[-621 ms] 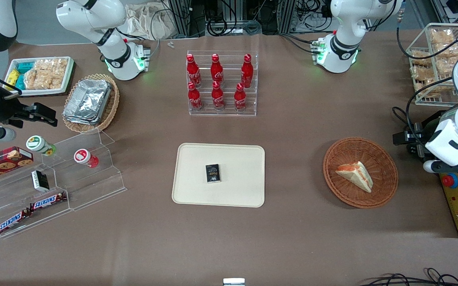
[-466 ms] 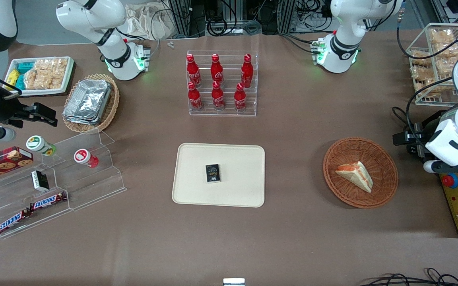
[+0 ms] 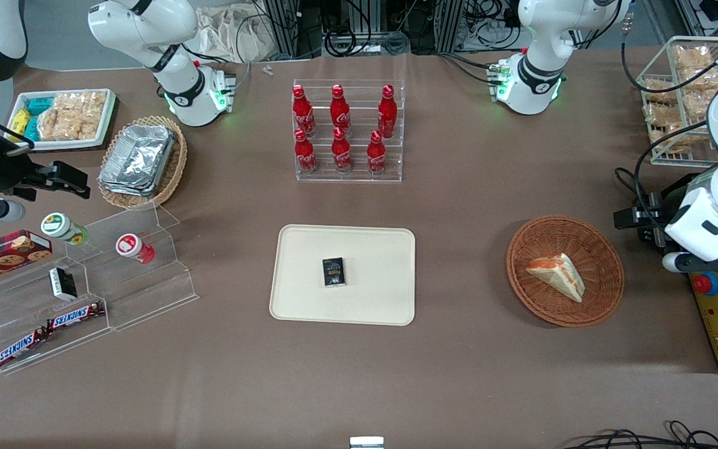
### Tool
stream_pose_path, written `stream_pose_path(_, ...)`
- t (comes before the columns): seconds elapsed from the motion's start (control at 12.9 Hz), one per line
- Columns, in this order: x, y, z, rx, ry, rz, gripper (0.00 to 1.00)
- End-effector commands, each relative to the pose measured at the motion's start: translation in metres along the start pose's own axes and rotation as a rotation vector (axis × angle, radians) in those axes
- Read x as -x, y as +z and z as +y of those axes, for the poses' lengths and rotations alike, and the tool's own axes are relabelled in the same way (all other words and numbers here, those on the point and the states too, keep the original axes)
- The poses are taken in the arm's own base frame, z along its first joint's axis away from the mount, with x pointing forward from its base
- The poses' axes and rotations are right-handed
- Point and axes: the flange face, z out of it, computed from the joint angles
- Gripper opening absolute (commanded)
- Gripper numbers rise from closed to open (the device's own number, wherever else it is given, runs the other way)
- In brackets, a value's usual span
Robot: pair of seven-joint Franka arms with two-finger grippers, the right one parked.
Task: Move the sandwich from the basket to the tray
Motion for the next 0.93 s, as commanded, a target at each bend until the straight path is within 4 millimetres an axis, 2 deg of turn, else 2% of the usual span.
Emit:
stream_pose_path(0.0, 0.001, 0.016, 0.013, 0.022, -0.015, -0.036, 1.00)
stream_pose_path(0.47, -0.009, 0.115, 0.019, 0.051, -0.069, 0.004, 1.00)
stream_pose_path(0.85, -0.011, 0.170, 0.019, 0.073, -0.304, 0.085, 1.00)
